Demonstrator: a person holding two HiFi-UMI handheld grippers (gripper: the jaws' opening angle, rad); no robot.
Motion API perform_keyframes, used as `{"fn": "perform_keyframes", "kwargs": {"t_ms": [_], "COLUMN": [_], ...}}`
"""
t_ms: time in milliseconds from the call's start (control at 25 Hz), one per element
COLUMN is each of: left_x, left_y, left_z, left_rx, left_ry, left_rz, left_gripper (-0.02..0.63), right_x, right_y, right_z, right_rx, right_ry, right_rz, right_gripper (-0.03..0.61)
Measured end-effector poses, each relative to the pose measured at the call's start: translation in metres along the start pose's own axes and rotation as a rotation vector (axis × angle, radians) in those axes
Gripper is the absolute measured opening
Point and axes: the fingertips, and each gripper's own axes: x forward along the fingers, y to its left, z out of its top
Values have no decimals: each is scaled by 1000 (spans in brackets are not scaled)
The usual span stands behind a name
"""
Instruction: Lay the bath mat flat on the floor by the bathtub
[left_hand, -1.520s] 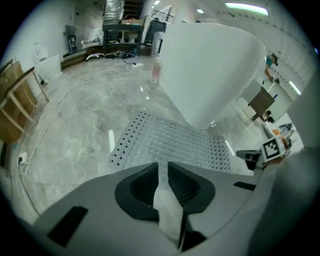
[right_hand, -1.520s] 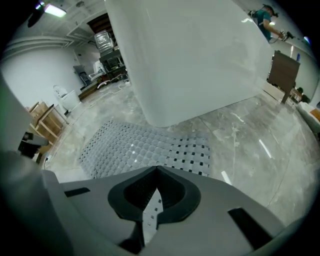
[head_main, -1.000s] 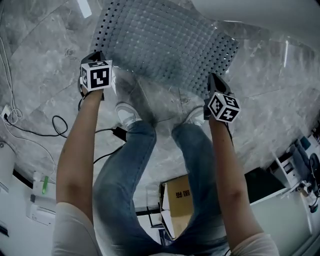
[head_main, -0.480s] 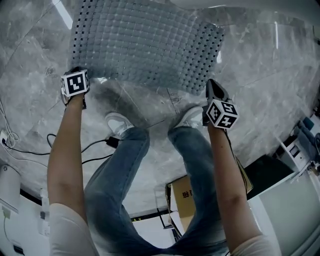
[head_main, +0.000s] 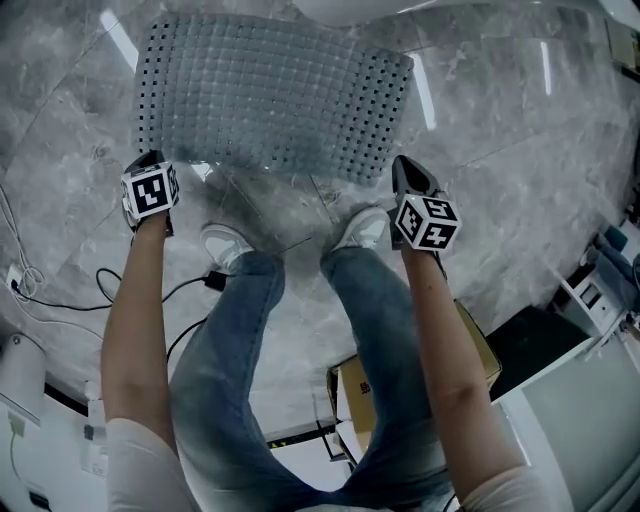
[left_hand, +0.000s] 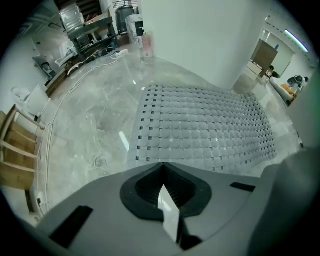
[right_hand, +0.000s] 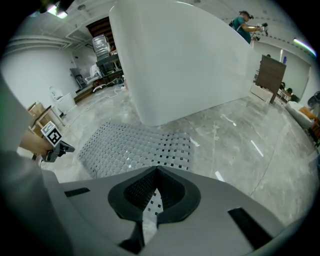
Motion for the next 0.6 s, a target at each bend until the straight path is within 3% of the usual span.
{"fn": "perform_keyframes", "kwargs": {"t_ms": [280, 600], "left_x": [-33, 19], "left_y": [-47, -70], "left_z": [-11, -24], "left_rx": [-35, -46], "left_ry": [6, 39], "left_rz": [-61, -43], "left_gripper": [15, 15], "right_x": [5, 108], "right_y": [-37, -116], "right_z": [31, 25], "right_rx": [1, 121], "right_ry": [-22, 38], "right_rz": [-7, -18], "right_gripper": [28, 30]}}
